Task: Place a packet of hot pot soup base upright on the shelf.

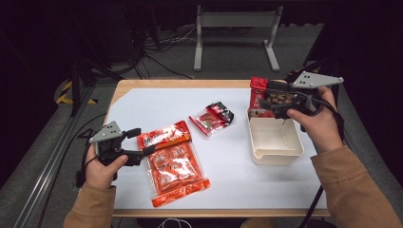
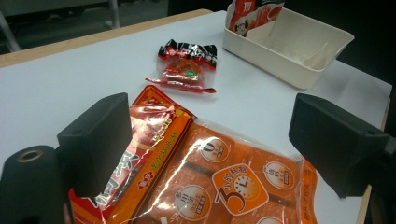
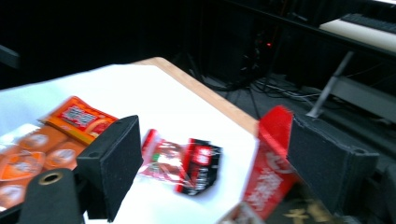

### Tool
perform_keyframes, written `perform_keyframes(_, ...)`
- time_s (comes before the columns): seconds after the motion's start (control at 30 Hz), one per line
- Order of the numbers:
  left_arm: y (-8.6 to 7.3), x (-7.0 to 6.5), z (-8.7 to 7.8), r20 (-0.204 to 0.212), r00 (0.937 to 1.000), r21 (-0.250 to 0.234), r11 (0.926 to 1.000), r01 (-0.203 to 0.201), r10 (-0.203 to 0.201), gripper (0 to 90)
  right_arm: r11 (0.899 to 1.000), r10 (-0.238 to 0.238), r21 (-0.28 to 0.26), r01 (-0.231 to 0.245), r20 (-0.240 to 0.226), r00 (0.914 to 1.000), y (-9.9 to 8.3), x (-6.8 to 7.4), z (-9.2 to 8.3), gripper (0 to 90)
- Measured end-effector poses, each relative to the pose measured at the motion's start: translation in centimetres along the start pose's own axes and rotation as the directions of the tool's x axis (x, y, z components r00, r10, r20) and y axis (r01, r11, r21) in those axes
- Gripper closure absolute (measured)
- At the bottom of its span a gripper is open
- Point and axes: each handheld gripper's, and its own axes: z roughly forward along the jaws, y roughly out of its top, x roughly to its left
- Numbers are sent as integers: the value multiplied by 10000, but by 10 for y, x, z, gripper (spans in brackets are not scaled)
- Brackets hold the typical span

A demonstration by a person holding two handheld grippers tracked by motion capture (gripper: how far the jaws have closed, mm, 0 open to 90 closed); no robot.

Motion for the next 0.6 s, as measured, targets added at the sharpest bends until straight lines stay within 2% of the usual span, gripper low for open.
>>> perform_keyframes(0.13, 0, 1, -4, -111, 9999, -51, 9999, 101, -102, 142, 9998, 150, -110, -154, -304, 9994, -11, 16, 0, 190)
perform_keyframes(0.2, 0, 2, -5, -166, 9999, -42, 10000, -30, 29, 142, 9996, 272, -81, -275, -364, 9990, -15, 21, 0, 200)
perform_keyframes(0.37, 0, 3, -7, -408, 9992, -49, 10000, -21, 19, 135, 9973, 704, -164, -709, -319, 9970, -26, 26, -1, 202)
perform_keyframes(0.5, 0, 5, -9, -441, 9990, -2, 10000, -6, 6, 136, 9966, 812, -86, -814, -219, 9965, -36, 29, 0, 202)
perform_keyframes(0.6, -1, 7, -8, -535, 9985, 126, 9999, 115, -108, 142, 9984, 563, 117, -561, -176, 9983, -41, 36, 3, 205)
